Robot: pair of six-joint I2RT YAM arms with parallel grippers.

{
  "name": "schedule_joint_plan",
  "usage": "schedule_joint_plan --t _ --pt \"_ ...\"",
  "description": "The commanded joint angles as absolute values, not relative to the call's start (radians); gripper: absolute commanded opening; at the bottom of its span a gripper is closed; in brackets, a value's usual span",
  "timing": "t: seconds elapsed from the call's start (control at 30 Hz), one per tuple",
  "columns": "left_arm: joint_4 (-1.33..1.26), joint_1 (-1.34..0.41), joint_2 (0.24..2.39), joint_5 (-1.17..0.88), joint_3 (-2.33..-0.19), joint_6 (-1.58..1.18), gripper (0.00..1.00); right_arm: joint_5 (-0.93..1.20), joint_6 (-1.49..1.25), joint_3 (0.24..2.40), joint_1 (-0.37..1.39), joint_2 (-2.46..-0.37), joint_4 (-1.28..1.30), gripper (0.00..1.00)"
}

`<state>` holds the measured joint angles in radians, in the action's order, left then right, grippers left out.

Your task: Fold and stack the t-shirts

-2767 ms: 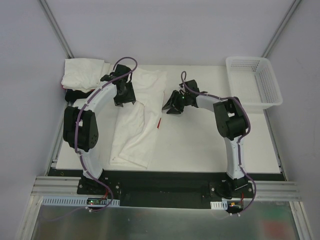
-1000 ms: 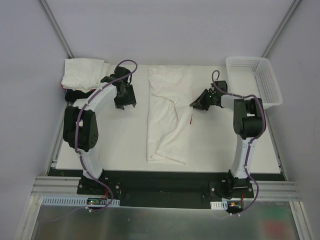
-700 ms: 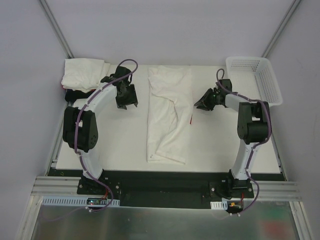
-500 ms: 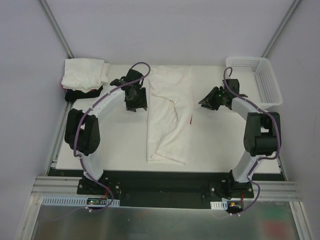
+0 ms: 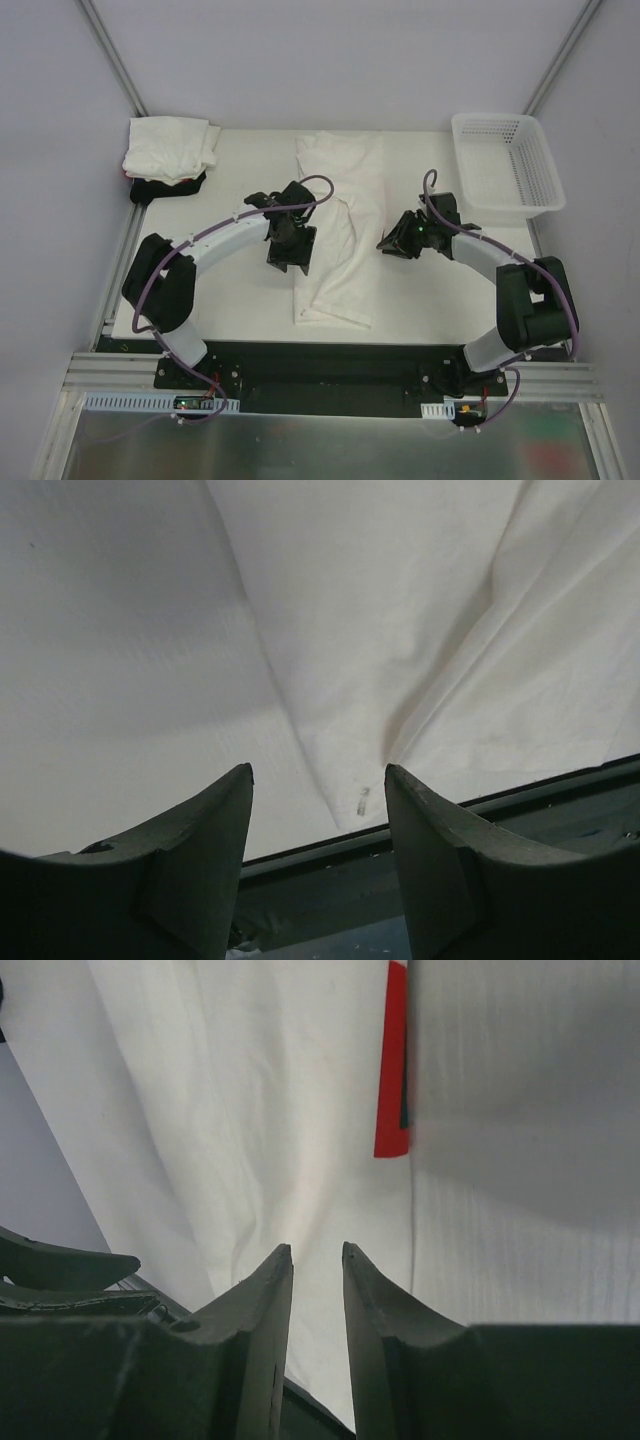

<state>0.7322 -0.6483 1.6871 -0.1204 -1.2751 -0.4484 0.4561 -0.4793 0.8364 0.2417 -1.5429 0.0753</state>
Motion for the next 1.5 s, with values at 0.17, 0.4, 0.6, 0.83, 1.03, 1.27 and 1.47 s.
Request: schedule_joint_plan --t 0.17,0.4,0.6,0.83,1.03,1.27,1.47 --pt "0.767 -0.749 1.568 -0.074 -1.167 -0.466 0.54 0.446 -0.509 0.694 0.376 -1.352 0.035 0.29" --pt "0.655 -0.782 1.537 -0.038 -1.042 -0.508 0.53 0.393 -0.488 0.529 0.417 -1.259 0.032 0.30" --pt "0.442 -0.782 1.471 0.020 -0.908 -0.511 0.54 0.370 -0.451 0.494 0.416 -1.207 0.050 0.31" --pt "0.183 -0.782 1.336 -0.032 -0.743 -0.511 0.57 0.308 -0.390 0.502 0.416 -1.115 0.132 0.39" --pt "0.109 -0.781 1.266 -0.078 -0.663 -0.531 0.58 0.308 -0.359 0.499 0.416 -1.097 0.184 0.47" --pt "0.087 -0.782 1.106 -0.046 -0.551 -0.568 0.58 0.301 -0.354 0.466 0.416 -1.062 0.186 0.47" --pt "0.092 -0.782 1.049 -0.064 -0.492 -0.587 0.57 0.301 -0.342 0.460 0.417 -1.080 0.181 0.47"
